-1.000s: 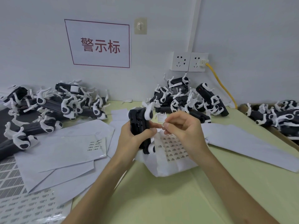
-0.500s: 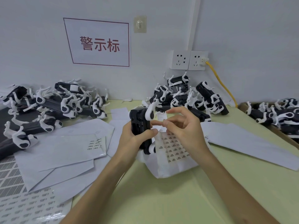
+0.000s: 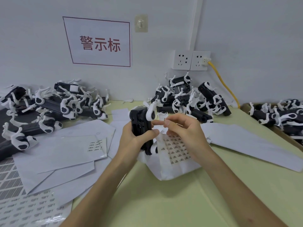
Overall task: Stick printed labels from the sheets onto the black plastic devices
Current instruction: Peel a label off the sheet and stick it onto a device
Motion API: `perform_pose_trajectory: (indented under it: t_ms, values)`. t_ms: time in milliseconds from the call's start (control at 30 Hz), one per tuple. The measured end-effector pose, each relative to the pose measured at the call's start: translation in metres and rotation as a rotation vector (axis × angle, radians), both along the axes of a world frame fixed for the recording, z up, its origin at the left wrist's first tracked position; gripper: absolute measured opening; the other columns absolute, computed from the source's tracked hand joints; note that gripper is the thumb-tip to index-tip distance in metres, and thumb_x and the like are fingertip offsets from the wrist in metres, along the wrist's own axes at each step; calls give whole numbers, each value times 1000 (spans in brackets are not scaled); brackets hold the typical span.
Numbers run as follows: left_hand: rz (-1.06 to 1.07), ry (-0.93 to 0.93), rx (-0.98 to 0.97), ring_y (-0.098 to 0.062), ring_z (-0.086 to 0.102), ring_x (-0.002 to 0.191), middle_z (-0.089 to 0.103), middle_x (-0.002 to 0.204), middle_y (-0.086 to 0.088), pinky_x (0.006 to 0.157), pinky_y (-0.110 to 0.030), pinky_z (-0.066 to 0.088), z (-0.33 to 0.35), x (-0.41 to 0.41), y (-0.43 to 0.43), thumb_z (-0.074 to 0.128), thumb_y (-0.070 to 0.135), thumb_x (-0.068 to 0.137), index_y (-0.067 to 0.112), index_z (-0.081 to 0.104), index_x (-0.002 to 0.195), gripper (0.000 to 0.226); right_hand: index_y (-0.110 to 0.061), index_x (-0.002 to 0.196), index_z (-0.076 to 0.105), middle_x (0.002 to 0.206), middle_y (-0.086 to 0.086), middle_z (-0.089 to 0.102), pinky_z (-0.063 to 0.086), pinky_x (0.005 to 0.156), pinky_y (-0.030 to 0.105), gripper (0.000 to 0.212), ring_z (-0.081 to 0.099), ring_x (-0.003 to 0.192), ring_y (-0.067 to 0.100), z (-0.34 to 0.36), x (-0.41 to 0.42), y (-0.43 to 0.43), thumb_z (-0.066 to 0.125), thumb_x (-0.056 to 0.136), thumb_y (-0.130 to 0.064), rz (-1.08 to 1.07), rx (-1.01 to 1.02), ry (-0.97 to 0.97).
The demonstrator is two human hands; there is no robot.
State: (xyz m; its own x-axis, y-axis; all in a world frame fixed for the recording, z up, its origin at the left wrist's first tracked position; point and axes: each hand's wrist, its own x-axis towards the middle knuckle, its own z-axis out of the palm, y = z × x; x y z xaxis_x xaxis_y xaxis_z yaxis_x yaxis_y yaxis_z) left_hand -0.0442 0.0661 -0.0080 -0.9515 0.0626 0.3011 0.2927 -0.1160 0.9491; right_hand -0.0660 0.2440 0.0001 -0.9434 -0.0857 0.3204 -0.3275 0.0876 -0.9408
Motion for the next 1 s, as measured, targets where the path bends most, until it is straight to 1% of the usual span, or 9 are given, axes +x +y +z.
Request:
perform_pose_trajectory:
  t_ms: [133,233,333,433,533,667,900,933,1000]
  values:
    - [-15,18,-9,-22,64,89,74,113,-15,82,-38,52,-1,-1,-1,72,18,75,6,64,94,23,-9,92,71,101,13,76,53,77,28,7,60,68,9,-1,0,-1,69,94,-15,5,2,13]
    - [-58,-9,7,-15,68,88,77,106,0,77,-25,52,0,0,0,72,28,80,18,76,96,20,-8,92,71,81,-1,73,53,70,22,4,62,65,8,-3,-1,-3,69,94,-11,-49,-16,78]
    - [-56,-105,50,-18,68,79,74,92,-3,73,-25,53,0,-1,2,70,60,77,16,78,105,53,-6,92,70,75,-4,70,52,67,19,5,62,64,8,-5,-1,-5,68,95,-9,-54,-9,126]
    - [-53,-236,175,-18,67,64,74,89,-6,66,-29,55,6,-1,4,58,80,80,23,81,86,61,-4,93,66,77,-3,69,52,69,22,7,60,65,11,-6,0,-6,63,98,-8,-8,4,158]
    - [-80,-335,408,-14,59,50,68,75,-6,50,-22,51,7,-4,3,43,76,89,24,76,67,65,1,96,62,80,0,69,54,70,24,10,60,66,14,-4,2,-6,57,101,-6,70,-31,152]
    - [-21,-412,405,-15,59,51,62,65,-6,47,-21,49,2,-7,1,41,77,92,14,69,74,71,-1,96,61,82,1,67,52,72,24,11,59,67,13,-2,4,-9,55,102,-8,158,13,120]
    - [16,-366,273,-15,66,57,67,65,0,55,-25,52,-9,-9,7,39,83,83,25,76,62,72,-15,88,63,73,-10,61,47,69,21,16,54,67,5,-5,10,-19,57,101,-8,151,84,136]
    - [14,-355,257,-15,68,61,69,68,0,58,-27,55,-9,-10,9,39,85,77,27,77,65,70,-16,88,63,73,-11,60,47,69,23,16,53,68,8,-6,10,-20,57,101,-10,143,91,141]
    - [23,-343,232,-25,72,80,74,84,-7,79,-40,60,-9,-10,11,39,86,71,28,80,84,73,-20,88,65,73,-14,60,48,71,29,16,54,70,14,-6,10,-21,60,101,-14,128,108,139]
